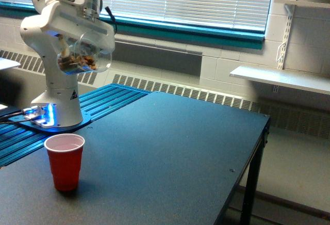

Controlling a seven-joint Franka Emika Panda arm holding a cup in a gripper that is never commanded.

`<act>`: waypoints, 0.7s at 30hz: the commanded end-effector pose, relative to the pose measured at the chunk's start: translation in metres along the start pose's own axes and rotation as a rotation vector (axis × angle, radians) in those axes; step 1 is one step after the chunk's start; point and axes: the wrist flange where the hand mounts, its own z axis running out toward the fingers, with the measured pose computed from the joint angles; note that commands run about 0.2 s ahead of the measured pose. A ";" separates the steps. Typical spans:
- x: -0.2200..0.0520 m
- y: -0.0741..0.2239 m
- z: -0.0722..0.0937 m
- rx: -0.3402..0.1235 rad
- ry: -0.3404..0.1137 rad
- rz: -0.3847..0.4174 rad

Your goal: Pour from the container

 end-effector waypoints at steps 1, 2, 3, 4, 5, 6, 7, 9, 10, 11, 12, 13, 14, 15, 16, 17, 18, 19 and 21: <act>-0.012 0.010 0.013 -0.055 -0.018 0.016; -0.014 0.012 0.015 -0.062 -0.018 0.018; -0.015 0.013 0.017 -0.067 -0.026 0.022; -0.017 0.014 0.019 -0.072 -0.037 0.026; -0.018 0.014 0.021 -0.079 -0.042 0.027; -0.019 0.015 0.022 -0.086 -0.047 0.029; -0.021 0.016 0.024 -0.092 -0.050 0.028; -0.023 0.017 0.028 -0.104 -0.060 0.029; -0.024 0.017 0.029 -0.106 -0.065 0.032; -0.025 0.017 0.031 -0.110 -0.068 0.032; -0.026 0.018 0.032 -0.117 -0.067 0.030; -0.027 0.018 0.034 -0.121 -0.066 0.028; -0.028 0.019 0.035 -0.126 -0.065 0.028; -0.030 0.020 0.037 -0.132 -0.065 0.030; -0.031 0.020 0.039 -0.137 -0.070 0.034; -0.032 0.021 0.040 -0.139 -0.077 0.038; -0.032 0.021 0.042 -0.143 -0.083 0.040; -0.033 0.022 0.043 -0.150 -0.086 0.041; -0.034 0.023 0.045 -0.162 -0.094 0.043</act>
